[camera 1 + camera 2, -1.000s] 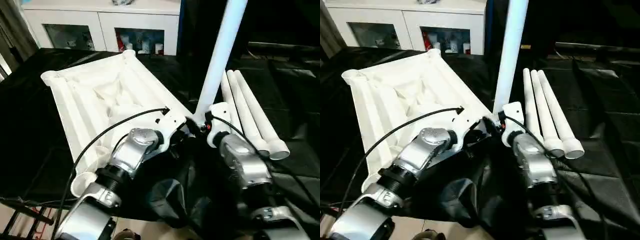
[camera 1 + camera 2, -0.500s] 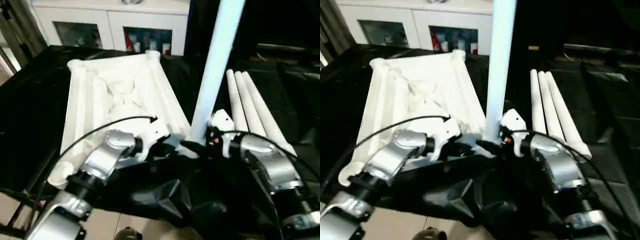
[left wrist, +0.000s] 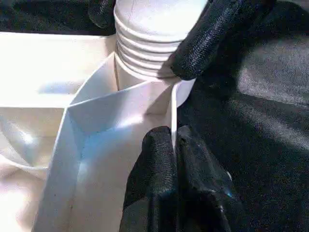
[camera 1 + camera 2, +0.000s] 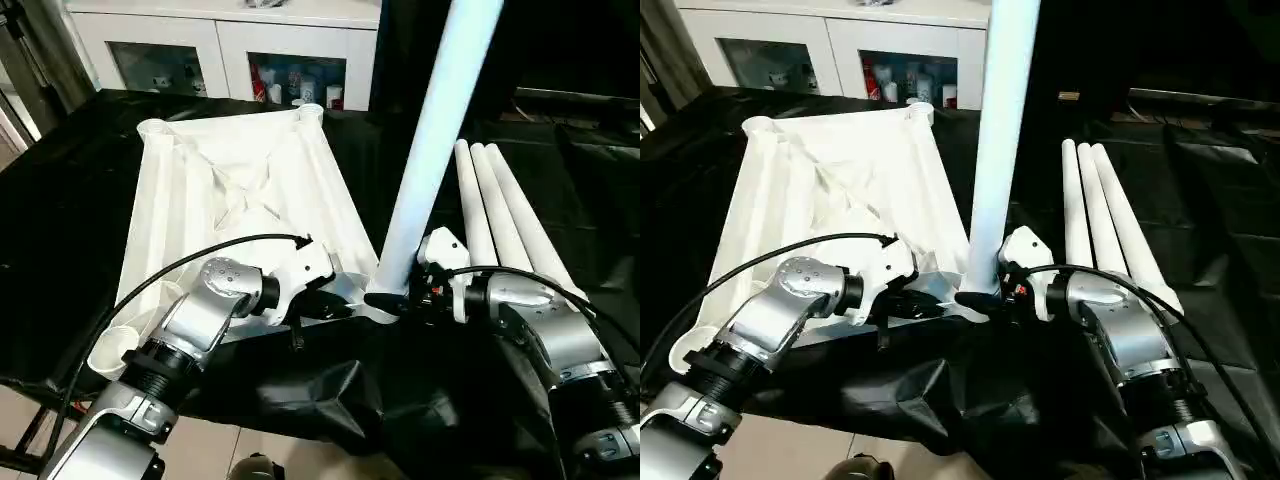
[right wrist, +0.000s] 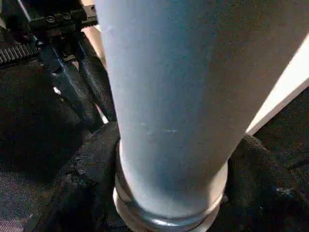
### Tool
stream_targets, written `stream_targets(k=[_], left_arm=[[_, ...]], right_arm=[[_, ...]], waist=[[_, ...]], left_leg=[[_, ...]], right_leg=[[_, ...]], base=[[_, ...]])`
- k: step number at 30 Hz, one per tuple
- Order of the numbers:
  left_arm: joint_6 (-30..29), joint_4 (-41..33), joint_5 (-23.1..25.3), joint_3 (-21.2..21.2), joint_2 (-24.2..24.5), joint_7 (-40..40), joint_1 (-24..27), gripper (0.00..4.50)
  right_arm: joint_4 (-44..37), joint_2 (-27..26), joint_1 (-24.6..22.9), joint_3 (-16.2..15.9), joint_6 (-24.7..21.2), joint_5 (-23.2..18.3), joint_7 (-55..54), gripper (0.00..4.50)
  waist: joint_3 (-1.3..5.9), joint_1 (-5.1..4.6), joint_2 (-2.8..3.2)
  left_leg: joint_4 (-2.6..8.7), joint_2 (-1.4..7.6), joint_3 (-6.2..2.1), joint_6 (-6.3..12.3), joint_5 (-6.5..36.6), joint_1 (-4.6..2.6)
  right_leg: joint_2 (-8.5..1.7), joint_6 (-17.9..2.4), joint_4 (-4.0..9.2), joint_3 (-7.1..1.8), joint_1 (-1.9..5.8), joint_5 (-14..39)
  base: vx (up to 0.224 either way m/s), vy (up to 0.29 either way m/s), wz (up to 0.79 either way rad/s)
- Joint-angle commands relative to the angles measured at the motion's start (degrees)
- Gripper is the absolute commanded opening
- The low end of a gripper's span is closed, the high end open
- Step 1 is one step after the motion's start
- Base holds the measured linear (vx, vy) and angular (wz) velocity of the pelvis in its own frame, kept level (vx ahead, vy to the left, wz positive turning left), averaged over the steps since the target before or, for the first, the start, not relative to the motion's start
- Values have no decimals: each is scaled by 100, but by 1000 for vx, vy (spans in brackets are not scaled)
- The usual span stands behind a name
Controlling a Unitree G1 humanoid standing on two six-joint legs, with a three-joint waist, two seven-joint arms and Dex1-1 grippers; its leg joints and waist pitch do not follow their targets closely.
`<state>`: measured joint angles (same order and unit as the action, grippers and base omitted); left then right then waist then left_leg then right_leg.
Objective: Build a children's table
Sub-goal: Rotate leg to tighten
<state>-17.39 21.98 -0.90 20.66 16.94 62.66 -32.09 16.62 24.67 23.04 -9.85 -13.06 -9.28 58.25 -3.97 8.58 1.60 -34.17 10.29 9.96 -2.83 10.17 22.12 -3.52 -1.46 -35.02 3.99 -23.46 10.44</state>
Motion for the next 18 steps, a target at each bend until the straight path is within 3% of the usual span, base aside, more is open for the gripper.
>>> stream_targets(k=[1, 3, 5, 6, 7, 10, 12, 14, 17, 18], left_arm=[[58, -241, -193, -38, -120, 19, -88, 0], [22, -187, -153, -58, -168, -112, -106, 0], [-119, 322, 162, -190, -538, -1103, -289, 0], [-212, 543, 252, -286, -737, -1589, -380, 0], [-279, 706, 274, -377, -919, -1941, -450, 0], [-349, 1082, 228, -641, -1458, -2809, -626, 0], [-394, 1202, 191, -726, -1728, -3148, -695, 0], [-414, 1263, 218, -690, -1887, -3259, -752, 0], [-270, 1309, 314, -592, -1911, -3172, -806, 0], [-270, 1309, 314, -592, -1911, -3172, -806, 0]], right_arm=[[-134, -99, -84, -67, -67, -122, 15, 271], [-129, -150, -115, -53, -80, -102, -71, 270], [229, -533, -123, 13, -53, 242, -1019, 270], [477, -757, -76, 103, -130, 352, -1555, 269], [710, -967, -19, 216, -196, 411, -2050, 269], [1355, -1569, 196, 637, -414, 412, -3404, 269], [1598, -1831, 287, 756, -403, 378, -3820, 269], [1659, -2034, 342, 705, -270, 418, -3941, 269], [1589, -2176, 383, 700, -132, 458, -3956, 269], [1589, -2176, 383, 700, -132, 458, -3956, 304]], waist=[[425, 3, -91], [422, -1, -92], [397, -21, -90], [380, -53, -91], [384, -63, -95], [358, -112, -100], [331, -153, -80], [334, -176, -80], [365, -182, -81], [367, -181, -78]], left_leg=[[360, 315, -105, 497, 691, -83], [361, 310, -103, 479, 727, -86], [373, 308, -97, 419, 804, -94], [394, 282, -102, 242, 1012, -114], [400, 280, -117, 183, 1056, -116], [427, 257, -131, 82, 1300, -117], [450, 247, -148, 57, 1549, -171], [461, 245, -148, 78, 1576, -165], [470, 252, -152, 148, 1387, -140], [469, 258, -147, 173, 1343, -135]], right_leg=[[-534, -1149, 392, -298, 317, 987], [-534, -1159, 397, -294, 314, 1037], [-523, -1136, 435, -294, 288, 1196], [-526, -1067, 480, -280, 282, 1616], [-544, -1034, 485, -276, 298, 1745], [-555, -857, 549, -274, 309, 2213], [-563, -727, 620, -276, 286, 2566], [-562, -666, 631, -292, 286, 2596], [-550, -685, 588, -304, 310, 2218], [-551, -731, 574, -306, 313, 2061]], base=[[0, 0, 0], [0, 0, 0], [0, 0, 0], [0, 0, 0], [0, 0, 0], [0, 0, 0], [0, 0, 0], [0, 0, 0], [0, 0, 0], [0, 0, 0]])
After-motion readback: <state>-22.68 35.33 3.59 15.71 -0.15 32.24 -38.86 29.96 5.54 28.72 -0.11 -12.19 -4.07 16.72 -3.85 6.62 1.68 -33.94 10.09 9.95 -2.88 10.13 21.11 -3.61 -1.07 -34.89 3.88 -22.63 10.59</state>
